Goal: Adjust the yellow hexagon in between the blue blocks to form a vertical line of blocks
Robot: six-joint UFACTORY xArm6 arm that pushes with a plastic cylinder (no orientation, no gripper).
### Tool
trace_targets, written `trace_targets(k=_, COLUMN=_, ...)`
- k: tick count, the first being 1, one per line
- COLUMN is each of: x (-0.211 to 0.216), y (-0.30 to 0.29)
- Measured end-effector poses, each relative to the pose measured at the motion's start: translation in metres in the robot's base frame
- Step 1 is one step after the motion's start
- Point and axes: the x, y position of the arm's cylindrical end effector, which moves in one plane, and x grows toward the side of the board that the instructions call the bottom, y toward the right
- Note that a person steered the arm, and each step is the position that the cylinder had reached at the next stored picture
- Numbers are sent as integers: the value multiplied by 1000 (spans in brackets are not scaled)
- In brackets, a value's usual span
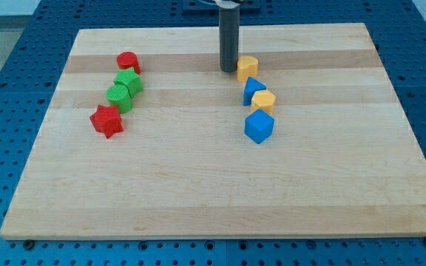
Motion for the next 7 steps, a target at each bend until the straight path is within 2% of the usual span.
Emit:
trace_targets(k=1, x=17, y=0)
trace_targets(k=4, x=17, y=-10)
trace_targets(k=6, x=-43, y=-5)
trace_targets(k=7, x=-68, y=33)
